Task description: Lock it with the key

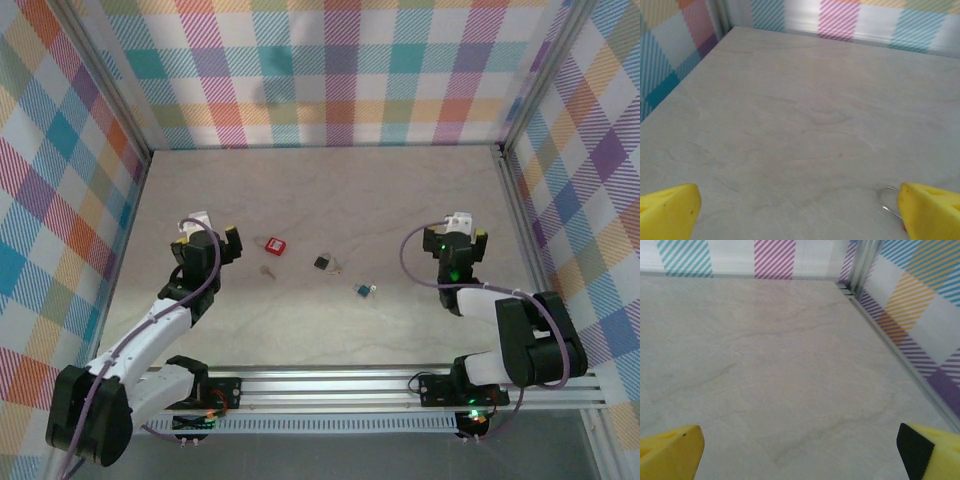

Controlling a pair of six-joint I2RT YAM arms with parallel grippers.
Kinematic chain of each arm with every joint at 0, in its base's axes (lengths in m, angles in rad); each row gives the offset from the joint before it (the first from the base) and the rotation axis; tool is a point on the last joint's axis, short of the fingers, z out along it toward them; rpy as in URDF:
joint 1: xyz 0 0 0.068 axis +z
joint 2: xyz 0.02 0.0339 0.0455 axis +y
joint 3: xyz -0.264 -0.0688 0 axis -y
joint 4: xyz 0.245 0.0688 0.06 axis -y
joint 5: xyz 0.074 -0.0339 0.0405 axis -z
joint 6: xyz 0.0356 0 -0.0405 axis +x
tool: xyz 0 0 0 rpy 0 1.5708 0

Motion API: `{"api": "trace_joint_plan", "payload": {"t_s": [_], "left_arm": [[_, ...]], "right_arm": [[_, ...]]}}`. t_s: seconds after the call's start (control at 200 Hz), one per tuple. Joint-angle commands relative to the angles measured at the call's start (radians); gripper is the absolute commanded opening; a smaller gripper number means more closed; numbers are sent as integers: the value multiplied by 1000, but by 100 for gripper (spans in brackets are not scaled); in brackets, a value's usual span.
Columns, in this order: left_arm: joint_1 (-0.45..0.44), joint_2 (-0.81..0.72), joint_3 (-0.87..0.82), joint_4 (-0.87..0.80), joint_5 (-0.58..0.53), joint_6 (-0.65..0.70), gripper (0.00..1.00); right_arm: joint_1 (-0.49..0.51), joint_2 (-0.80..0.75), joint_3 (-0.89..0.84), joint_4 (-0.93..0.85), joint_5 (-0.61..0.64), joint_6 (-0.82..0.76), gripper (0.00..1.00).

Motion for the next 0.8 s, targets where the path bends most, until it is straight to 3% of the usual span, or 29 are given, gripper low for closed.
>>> {"api": "trace_joint_plan", "payload": {"t_s": [0.0,0.02,0.065,0.13,0.325,0.405,0.46,0.505,0.565,0.795], "left_arm": [[83,34,-40,176,51,38,100],[97,45,-50,205,66,45,100],[123,86,-69,266,91,74,100],[152,145,-102,371,93,92,100],[252,323,-141,575,198,26,100],[247,452,-155,739,266,53,100],[218,500,-124,717,326,113,100],[195,581,-139,859,329,152,100],[191,557,-84,702,313,141,100],[180,564,-100,752,291,148,100]], "right_arm": [[-94,84,-43,214,-262,78,99],[-104,88,-44,224,-288,79,99],[-105,64,4,70,-336,73,99],[-102,166,-29,256,-434,24,99],[-96,157,-4,182,-329,60,99],[-95,155,-2,178,-328,62,99],[-95,163,2,182,-325,61,99],[-96,157,2,176,-326,63,99],[-96,162,0,184,-326,60,99],[-96,162,6,171,-331,60,99]]}}
